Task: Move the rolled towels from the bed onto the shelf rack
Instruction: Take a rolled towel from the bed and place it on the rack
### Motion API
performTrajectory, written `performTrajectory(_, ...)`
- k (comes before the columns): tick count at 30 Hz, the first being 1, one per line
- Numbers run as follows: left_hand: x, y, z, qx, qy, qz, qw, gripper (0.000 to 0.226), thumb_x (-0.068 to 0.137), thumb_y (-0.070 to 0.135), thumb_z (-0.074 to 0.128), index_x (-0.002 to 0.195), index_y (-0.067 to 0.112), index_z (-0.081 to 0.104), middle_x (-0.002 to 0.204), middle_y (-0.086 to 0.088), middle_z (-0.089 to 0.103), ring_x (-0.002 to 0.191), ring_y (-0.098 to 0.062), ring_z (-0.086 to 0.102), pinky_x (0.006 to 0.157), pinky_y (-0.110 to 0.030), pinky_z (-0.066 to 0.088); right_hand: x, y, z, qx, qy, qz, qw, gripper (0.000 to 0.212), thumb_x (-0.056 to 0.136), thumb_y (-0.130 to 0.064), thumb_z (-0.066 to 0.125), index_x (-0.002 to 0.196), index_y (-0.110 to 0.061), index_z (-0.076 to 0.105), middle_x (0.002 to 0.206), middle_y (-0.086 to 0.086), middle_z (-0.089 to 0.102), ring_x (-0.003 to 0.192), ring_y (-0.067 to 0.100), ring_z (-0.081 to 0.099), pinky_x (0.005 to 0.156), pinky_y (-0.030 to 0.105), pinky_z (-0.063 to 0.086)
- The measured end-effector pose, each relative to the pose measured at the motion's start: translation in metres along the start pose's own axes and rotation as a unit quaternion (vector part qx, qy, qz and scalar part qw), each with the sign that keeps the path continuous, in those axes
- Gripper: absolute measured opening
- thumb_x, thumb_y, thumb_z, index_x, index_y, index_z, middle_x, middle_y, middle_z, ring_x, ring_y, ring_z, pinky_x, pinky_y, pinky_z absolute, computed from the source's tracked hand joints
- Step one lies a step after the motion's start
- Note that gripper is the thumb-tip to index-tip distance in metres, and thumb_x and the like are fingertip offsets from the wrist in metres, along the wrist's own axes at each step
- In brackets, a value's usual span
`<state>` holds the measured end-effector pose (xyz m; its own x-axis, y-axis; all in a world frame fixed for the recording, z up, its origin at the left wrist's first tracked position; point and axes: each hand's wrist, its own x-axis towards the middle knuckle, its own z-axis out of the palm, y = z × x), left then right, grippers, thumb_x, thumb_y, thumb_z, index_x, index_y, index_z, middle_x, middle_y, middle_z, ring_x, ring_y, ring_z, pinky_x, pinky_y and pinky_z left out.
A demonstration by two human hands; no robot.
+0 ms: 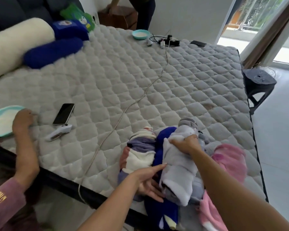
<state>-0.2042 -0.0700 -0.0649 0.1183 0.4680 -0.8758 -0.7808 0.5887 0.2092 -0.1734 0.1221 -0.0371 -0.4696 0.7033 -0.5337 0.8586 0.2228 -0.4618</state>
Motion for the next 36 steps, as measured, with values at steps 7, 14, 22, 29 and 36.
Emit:
performTrajectory(7, 0.012, -0.017, 0.038, 0.061, 0.044, 0.032, 0.997, 0.049, 0.075, 0.052, 0.072, 0.105, 0.016, 0.056, 0.116, -0.015, 0.057, 0.103, -0.036, 0.058, 0.096, -0.061, 0.047, -0.011, 0.054, -0.017, 0.179, -0.009, 0.026, 0.984, 0.113, 0.065, -0.056, 0.075, 0.15, -0.008, 0.02, 0.149, 0.018, 0.038, 0.131, 0.037, 0.045, 0.108, 0.048, 0.042)
performTrajectory(14, -0.02, -0.054, 0.052, -0.005, 0.106, 0.151, 0.983, 0.066, 0.074, 0.051, 0.074, 0.126, 0.016, 0.056, 0.128, -0.013, 0.059, 0.117, -0.036, 0.057, 0.087, -0.054, 0.054, -0.047, 0.062, -0.032, 0.286, -0.013, -0.048, 0.957, 0.08, 0.078, -0.039, 0.075, 0.141, -0.007, 0.038, 0.128, 0.011, 0.053, 0.127, 0.035, 0.047, 0.095, 0.04, 0.043)
performTrajectory(22, -0.107, -0.161, 0.077, -0.145, 0.217, 0.331, 0.907, 0.029, 0.084, 0.04, 0.067, 0.101, 0.016, 0.067, 0.09, -0.004, 0.068, 0.084, -0.02, 0.062, 0.068, -0.037, 0.055, -0.15, 0.025, -0.011, 0.294, -0.149, -0.237, 0.914, 0.077, 0.07, -0.038, 0.079, 0.131, -0.01, 0.042, 0.119, 0.003, 0.057, 0.102, 0.021, 0.056, 0.085, 0.035, 0.047)
performTrajectory(29, -0.195, -0.345, 0.069, -0.278, 0.335, 0.482, 0.76, 0.019, 0.086, 0.025, 0.067, 0.102, 0.015, 0.062, 0.09, -0.005, 0.065, 0.079, -0.018, 0.059, 0.066, -0.032, 0.054, -0.329, 0.0, 0.057, 0.272, -0.317, -0.411, 0.81, 0.073, 0.068, -0.034, 0.083, 0.128, -0.012, 0.049, 0.12, 0.001, 0.063, 0.105, 0.017, 0.063, 0.091, 0.036, 0.055)
performTrajectory(36, -0.26, -0.563, 0.111, -0.422, 0.464, 0.523, 0.577, 0.017, 0.088, 0.019, 0.064, 0.104, 0.017, 0.059, 0.094, -0.004, 0.065, 0.084, -0.019, 0.061, 0.07, -0.035, 0.054, -0.558, 0.05, 0.129, 0.191, -0.491, -0.551, 0.647, 0.078, 0.073, -0.031, 0.08, 0.135, -0.018, 0.036, 0.129, -0.002, 0.055, 0.113, 0.016, 0.057, 0.096, 0.034, 0.048)
